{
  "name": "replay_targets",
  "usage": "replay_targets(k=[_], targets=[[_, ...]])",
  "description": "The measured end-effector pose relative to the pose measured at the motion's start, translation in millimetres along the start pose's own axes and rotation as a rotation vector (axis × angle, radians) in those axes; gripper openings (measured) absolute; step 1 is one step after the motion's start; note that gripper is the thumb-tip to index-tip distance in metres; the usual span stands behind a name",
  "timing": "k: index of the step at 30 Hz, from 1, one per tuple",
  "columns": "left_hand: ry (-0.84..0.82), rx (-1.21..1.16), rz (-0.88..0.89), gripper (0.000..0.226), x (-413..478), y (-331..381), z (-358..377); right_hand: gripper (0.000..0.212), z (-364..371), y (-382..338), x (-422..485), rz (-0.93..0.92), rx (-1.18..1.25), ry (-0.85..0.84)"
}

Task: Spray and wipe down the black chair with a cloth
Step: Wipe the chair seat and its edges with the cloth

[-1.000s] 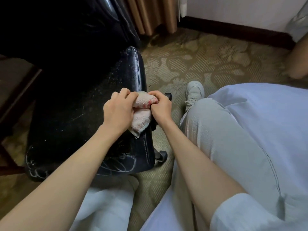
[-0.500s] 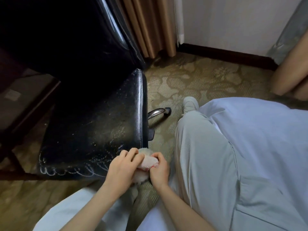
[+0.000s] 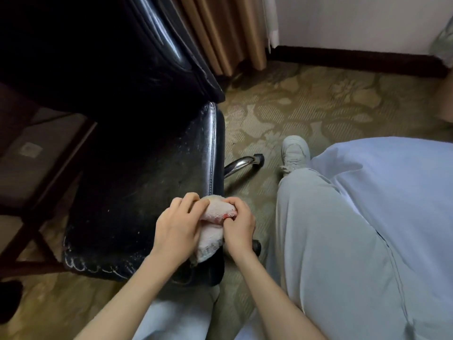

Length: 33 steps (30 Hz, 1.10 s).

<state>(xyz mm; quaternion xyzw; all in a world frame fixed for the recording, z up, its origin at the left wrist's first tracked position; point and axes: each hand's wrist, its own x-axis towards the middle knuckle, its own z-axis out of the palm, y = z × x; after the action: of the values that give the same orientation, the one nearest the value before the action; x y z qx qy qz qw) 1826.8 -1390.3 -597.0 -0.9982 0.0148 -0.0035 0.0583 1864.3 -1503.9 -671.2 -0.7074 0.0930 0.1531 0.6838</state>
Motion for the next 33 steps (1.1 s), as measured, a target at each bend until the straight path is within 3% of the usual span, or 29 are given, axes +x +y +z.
replay_targets(k=[11,16,21,28,33], targets=[[0.067,0.051,-0.137,0.041,178.7,-53.7,5.1,0.045,43.7,-72.6,182.9,-0.172,-0.13,0.077],[0.065,0.021,-0.163,0.042,209.2,-61.5,7.7,0.046,44.7,-85.9,223.8,-0.166,-0.111,-0.011],[0.052,-0.032,-0.183,0.045,183.9,-58.4,7.8,0.047,38.7,-72.0,194.7,-0.179,-0.149,-0.037],[0.021,-0.112,-0.132,0.043,81.4,-31.4,1.5,0.047,13.8,-50.4,107.3,-0.193,-0.185,-0.096],[-0.025,-0.164,-0.105,0.044,20.4,-7.1,-4.2,0.049,-7.8,-27.6,39.4,-0.103,-0.208,-0.118]])
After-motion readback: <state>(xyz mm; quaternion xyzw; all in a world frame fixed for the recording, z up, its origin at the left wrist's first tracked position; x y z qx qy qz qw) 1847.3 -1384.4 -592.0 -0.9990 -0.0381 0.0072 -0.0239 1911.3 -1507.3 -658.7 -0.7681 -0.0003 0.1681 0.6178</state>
